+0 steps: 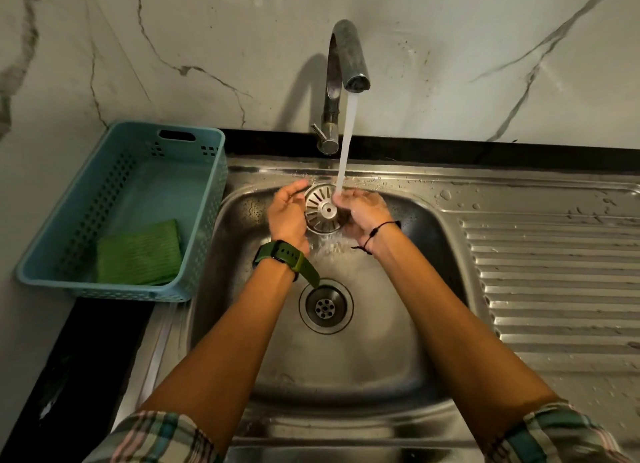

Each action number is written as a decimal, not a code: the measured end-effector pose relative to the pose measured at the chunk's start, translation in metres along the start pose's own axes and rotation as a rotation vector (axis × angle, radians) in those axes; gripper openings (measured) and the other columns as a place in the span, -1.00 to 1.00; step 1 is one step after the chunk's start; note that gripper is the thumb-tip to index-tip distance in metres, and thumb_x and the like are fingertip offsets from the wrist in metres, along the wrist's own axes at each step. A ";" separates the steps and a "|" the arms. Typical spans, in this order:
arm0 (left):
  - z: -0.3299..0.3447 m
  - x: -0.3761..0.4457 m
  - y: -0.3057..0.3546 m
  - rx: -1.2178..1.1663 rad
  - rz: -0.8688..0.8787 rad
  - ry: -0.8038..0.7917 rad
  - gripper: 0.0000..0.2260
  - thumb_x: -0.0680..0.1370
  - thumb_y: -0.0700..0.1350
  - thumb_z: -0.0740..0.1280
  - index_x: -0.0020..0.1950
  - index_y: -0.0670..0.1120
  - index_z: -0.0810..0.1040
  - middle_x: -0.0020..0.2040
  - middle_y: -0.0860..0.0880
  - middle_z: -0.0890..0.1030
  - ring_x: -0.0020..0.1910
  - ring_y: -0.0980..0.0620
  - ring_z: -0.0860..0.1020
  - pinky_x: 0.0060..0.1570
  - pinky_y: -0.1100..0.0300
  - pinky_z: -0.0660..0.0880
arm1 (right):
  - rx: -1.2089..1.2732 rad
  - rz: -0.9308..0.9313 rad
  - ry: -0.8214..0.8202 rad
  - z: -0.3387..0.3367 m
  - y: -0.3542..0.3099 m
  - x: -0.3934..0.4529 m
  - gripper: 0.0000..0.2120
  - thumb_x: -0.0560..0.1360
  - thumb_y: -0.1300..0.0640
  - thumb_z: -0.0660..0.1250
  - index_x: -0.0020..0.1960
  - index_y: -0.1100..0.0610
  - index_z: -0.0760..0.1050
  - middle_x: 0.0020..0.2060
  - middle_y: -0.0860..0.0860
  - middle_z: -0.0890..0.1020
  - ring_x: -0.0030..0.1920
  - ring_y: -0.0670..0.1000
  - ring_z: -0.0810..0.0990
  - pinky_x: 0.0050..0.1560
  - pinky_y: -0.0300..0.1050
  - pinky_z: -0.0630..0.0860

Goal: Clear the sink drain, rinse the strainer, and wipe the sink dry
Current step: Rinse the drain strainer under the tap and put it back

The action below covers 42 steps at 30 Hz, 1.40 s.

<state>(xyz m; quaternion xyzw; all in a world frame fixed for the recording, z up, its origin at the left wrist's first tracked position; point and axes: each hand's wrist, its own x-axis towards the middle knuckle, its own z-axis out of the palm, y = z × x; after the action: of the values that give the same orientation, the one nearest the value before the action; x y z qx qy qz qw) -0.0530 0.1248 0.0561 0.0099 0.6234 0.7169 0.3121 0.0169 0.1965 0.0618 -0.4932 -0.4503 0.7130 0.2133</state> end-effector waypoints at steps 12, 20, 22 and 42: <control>0.002 0.001 0.003 0.096 -0.321 -0.252 -0.80 0.57 -0.34 0.06 -0.08 -0.21 0.46 -0.13 -0.17 0.54 -0.17 -0.06 0.54 -0.09 0.06 0.53 | -0.890 -0.710 -0.306 -0.030 0.001 -0.014 -0.85 0.44 0.24 0.34 0.00 0.14 0.61 -0.06 0.07 0.67 -0.06 -0.02 0.60 -0.02 -0.27 0.50; -0.001 0.001 -0.004 -0.226 -0.354 -0.229 -0.74 0.63 -0.10 0.08 0.20 -0.17 0.46 0.05 -0.17 0.58 -0.05 -0.05 0.58 -0.19 0.11 0.57 | -1.312 -0.824 -0.222 0.003 0.000 -0.008 -0.68 0.44 0.34 0.20 0.15 0.18 0.54 0.18 0.12 0.54 0.27 0.12 0.38 0.35 -0.08 0.20; -0.006 0.007 -0.001 -0.244 -0.368 -0.182 -0.80 0.62 -0.12 0.08 0.06 -0.14 0.47 -0.02 -0.16 0.58 -0.14 -0.04 0.58 -0.28 0.08 0.58 | -1.381 -0.905 -0.337 -0.005 0.002 -0.012 -0.70 0.41 0.37 0.20 0.06 0.23 0.59 0.12 0.13 0.59 0.21 0.12 0.42 0.31 -0.14 0.19; 0.001 0.009 0.001 -0.324 -0.367 -0.332 -0.74 0.63 -0.09 0.05 0.02 -0.18 0.48 -0.16 -0.11 0.63 -0.22 0.02 0.63 -0.25 0.18 0.59 | -1.453 -1.153 -0.313 -0.026 0.021 -0.005 -0.52 0.41 0.22 0.24 0.32 0.23 0.40 0.31 0.20 0.47 0.39 0.17 0.35 0.47 0.06 0.01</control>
<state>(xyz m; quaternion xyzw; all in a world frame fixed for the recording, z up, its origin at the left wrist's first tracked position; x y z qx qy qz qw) -0.0601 0.1301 0.0539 -0.0359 0.4326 0.7271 0.5320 0.0454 0.1939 0.0435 -0.1049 -0.9833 0.1000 0.1103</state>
